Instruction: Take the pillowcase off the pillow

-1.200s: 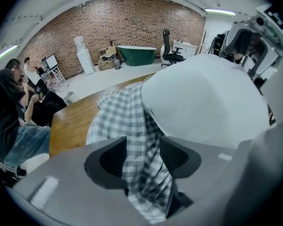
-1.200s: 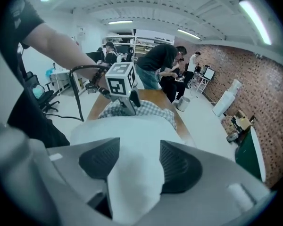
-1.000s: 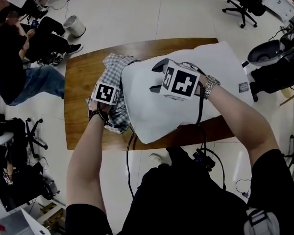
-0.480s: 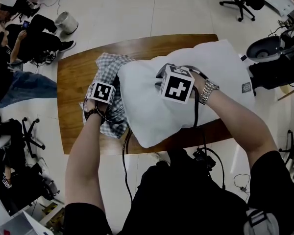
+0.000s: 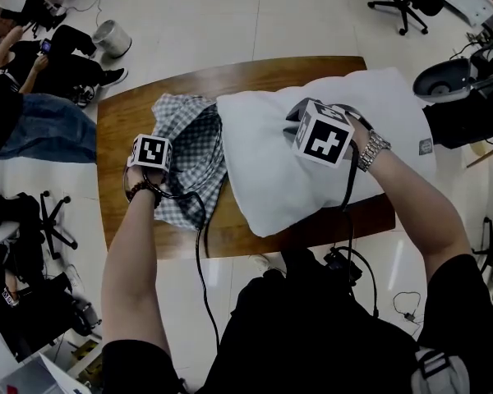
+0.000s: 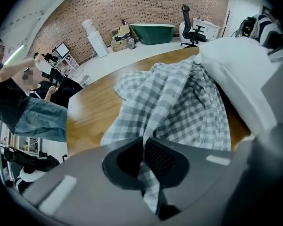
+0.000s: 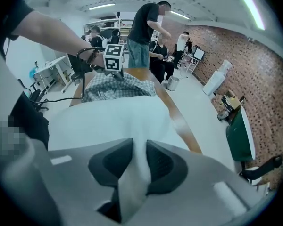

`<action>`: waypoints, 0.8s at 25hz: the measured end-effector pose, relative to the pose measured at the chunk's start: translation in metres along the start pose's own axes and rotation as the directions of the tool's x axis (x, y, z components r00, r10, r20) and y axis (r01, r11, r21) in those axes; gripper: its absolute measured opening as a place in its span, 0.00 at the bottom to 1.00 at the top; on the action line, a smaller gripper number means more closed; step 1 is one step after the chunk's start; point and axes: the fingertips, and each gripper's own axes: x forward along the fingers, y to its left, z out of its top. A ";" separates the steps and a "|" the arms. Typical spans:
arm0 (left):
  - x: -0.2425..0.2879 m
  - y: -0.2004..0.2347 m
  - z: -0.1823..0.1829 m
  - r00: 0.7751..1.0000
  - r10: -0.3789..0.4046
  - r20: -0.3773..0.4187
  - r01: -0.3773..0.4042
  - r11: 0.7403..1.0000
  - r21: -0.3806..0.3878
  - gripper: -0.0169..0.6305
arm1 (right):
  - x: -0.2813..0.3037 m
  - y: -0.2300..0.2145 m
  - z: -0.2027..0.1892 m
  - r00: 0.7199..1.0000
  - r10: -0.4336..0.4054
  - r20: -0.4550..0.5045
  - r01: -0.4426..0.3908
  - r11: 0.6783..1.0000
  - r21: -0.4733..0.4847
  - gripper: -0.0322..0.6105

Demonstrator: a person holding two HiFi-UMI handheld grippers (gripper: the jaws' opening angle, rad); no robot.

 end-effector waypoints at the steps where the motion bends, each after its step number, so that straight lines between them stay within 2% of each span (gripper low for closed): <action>1: -0.002 0.002 -0.002 1.000 0.006 -0.001 -0.006 1.000 -0.007 0.04 | -0.001 -0.002 -0.004 1.000 -0.005 -0.002 0.005 1.000 0.003 0.19; 8: -0.017 0.012 -0.015 0.998 0.050 0.029 -0.048 0.998 -0.049 0.04 | -0.007 -0.008 -0.023 0.998 -0.064 0.009 0.064 0.998 0.016 0.22; 12: -0.028 0.006 -0.017 0.994 0.081 0.077 -0.079 0.996 -0.031 0.06 | -0.017 -0.004 -0.021 0.990 -0.125 0.070 0.125 0.992 -0.004 0.30; 16: -0.053 -0.005 -0.034 0.993 0.098 0.070 -0.096 0.995 -0.033 0.11 | -0.029 0.003 -0.018 0.976 -0.182 0.119 0.183 0.983 0.001 0.31; 18: -0.060 -0.004 -0.024 0.979 0.124 0.162 -0.124 0.992 -0.007 0.12 | -0.035 0.007 -0.021 0.968 -0.210 0.135 0.211 0.978 0.011 0.31; 19: -0.065 -0.008 -0.025 0.976 0.126 0.177 -0.127 0.992 -0.006 0.12 | -0.038 0.009 -0.024 0.964 -0.227 0.139 0.227 0.974 0.014 0.31; 20: -0.071 -0.016 -0.034 0.980 0.119 0.157 -0.117 0.993 -0.017 0.12 | -0.040 0.012 -0.028 0.959 -0.245 0.142 0.245 0.969 0.016 0.31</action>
